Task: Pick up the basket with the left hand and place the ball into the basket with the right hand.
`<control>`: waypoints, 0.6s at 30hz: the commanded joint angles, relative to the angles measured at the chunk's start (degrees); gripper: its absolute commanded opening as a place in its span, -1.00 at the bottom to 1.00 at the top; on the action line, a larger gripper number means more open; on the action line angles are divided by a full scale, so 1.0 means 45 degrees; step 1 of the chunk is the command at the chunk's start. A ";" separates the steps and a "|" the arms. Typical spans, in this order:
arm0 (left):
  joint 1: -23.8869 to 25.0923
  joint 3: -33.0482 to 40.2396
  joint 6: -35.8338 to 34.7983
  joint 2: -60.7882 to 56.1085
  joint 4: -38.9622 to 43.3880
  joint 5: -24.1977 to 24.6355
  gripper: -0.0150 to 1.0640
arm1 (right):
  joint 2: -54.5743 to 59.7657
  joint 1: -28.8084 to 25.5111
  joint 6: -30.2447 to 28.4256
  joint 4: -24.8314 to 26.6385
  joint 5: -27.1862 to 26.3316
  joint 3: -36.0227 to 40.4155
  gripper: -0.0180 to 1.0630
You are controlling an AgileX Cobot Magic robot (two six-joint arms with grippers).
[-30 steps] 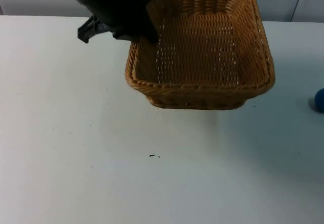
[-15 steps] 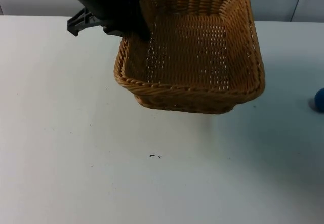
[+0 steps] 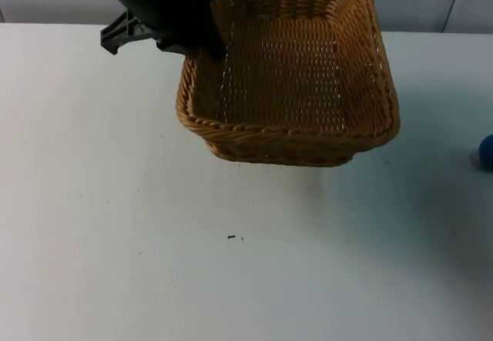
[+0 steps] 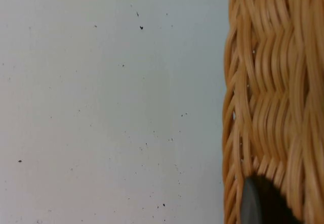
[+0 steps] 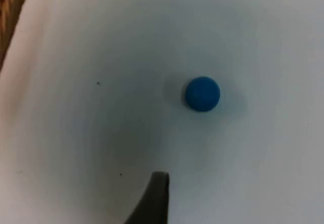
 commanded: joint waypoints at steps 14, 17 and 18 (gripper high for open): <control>-0.0022 -0.0113 -0.0315 -0.0082 -0.0108 -0.0334 -0.98 | 0.4946 -0.0107 0.0006 -0.0765 -0.2633 -0.0132 0.53; -0.0022 -0.0113 -0.0422 0.0015 -0.0010 -0.0334 -0.98 | 0.5649 -0.0107 0.0006 -0.0765 -0.3385 -0.0132 0.53; -0.0022 -0.0113 -0.0422 0.0015 -0.0010 -0.0334 -0.98 | 0.5649 -0.0107 0.0006 -0.0765 -0.3385 -0.0132 0.53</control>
